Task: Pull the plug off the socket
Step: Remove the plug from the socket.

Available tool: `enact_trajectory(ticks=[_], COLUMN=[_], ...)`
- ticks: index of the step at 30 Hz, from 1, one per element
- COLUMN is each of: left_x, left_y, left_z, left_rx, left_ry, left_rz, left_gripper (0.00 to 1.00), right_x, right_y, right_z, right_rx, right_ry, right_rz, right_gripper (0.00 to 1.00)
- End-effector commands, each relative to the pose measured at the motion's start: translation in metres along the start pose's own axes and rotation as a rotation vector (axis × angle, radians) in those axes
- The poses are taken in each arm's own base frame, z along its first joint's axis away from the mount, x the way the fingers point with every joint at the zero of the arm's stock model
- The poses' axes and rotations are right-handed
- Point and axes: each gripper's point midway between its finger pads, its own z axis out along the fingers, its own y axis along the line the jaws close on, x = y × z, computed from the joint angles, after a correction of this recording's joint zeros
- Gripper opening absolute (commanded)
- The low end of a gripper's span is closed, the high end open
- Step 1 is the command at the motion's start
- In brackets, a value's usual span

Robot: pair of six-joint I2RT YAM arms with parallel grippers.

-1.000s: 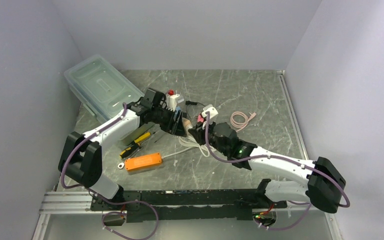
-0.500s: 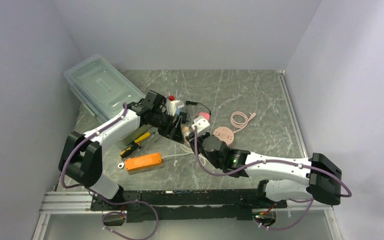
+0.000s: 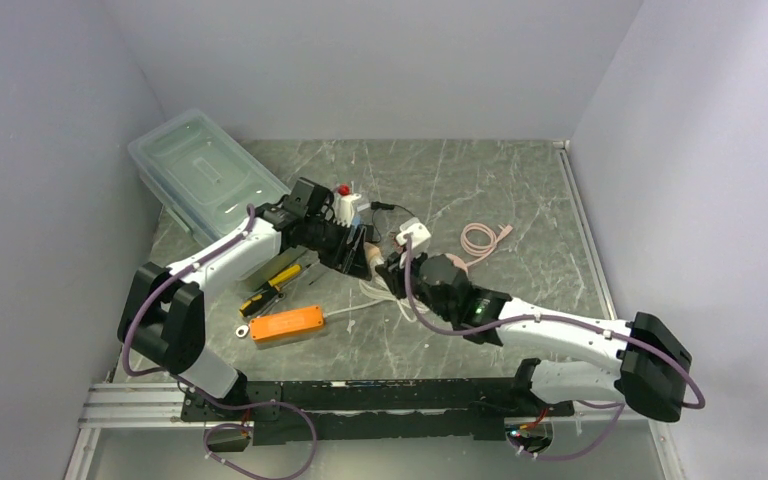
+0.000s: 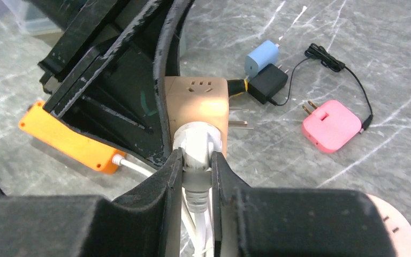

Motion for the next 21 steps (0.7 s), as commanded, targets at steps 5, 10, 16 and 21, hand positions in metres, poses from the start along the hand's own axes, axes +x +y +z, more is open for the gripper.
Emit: enact_trajectory(ticks=[5, 10, 16, 21], left_x=[-0.017, -0.016, -0.018, -0.020], left_y=[0.072, 0.079, 0.061, 0.052], left_z=[-0.017, -0.020, -0.019, -0.017], left_rx=[-0.303, -0.354, -0.313, -0.291], left_ry=[-0.052, -0.049, -0.065, -0.075], left_rz=[-0.042, -0.025, 0.075, 0.113], left_gripper=[0.00, 0.00, 0.00, 0.00], right_x=[-0.032, -0.039, -0.020, -0.013], right_y=[0.061, 0.050, -0.018, -0.021], right_z=[-0.029, -0.031, -0.017, -0.013], right_rx=[-0.031, -0.030, 0.025, 0.007], right_ry=[-0.081, -0.086, -0.046, -0.024], right_rz=[-0.078, -0.026, 0.077, 0.084], right_gripper=[0.00, 0.00, 0.00, 0.00])
